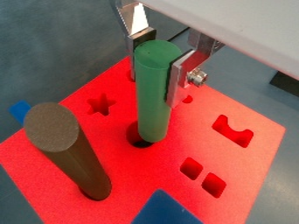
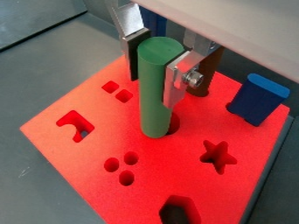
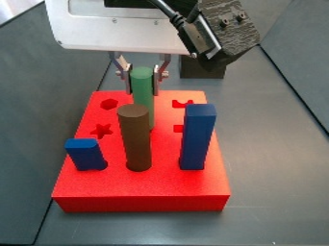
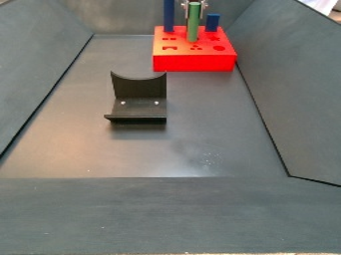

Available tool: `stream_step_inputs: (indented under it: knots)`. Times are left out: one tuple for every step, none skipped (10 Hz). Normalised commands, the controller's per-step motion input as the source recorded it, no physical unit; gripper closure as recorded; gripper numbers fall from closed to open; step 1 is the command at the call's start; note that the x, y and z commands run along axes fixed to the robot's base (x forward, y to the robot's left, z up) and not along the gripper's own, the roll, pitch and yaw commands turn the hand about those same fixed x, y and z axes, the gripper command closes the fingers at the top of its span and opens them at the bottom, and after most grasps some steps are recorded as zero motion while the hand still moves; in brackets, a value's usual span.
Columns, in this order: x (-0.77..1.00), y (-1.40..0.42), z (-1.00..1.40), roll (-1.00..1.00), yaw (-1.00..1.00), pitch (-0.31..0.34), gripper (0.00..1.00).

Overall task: Pick up the round object. Move up. Place the round object on the fixture. Regrasp the round object. Move to above the board. Insert the round object.
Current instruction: Insert the round object.

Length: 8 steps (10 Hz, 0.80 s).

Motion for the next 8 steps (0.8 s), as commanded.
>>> stream_step_inputs:
  knots:
    - [-0.16, -0.28, -0.38, 0.14, 0.06, 0.0, 1.0]
    - [-0.06, -0.37, -0.25, 0.12, 0.05, 0.0, 1.0]
    - [-0.1, -0.34, -0.24, 0.09, 0.03, -0.007, 1.0]
    - [0.0, -0.14, -0.33, 0.0, 0.0, -0.031, 1.0]
    - [0.13, 0.0, -0.48, -0.01, 0.0, -0.019, 1.0]
    - [0.26, 0.01, -0.59, -0.03, 0.0, 0.0, 1.0]
    - [0.33, 0.14, -0.64, -0.07, 0.0, 0.0, 1.0]
    - [0.23, 0.13, -0.65, -0.05, 0.0, 0.0, 1.0]
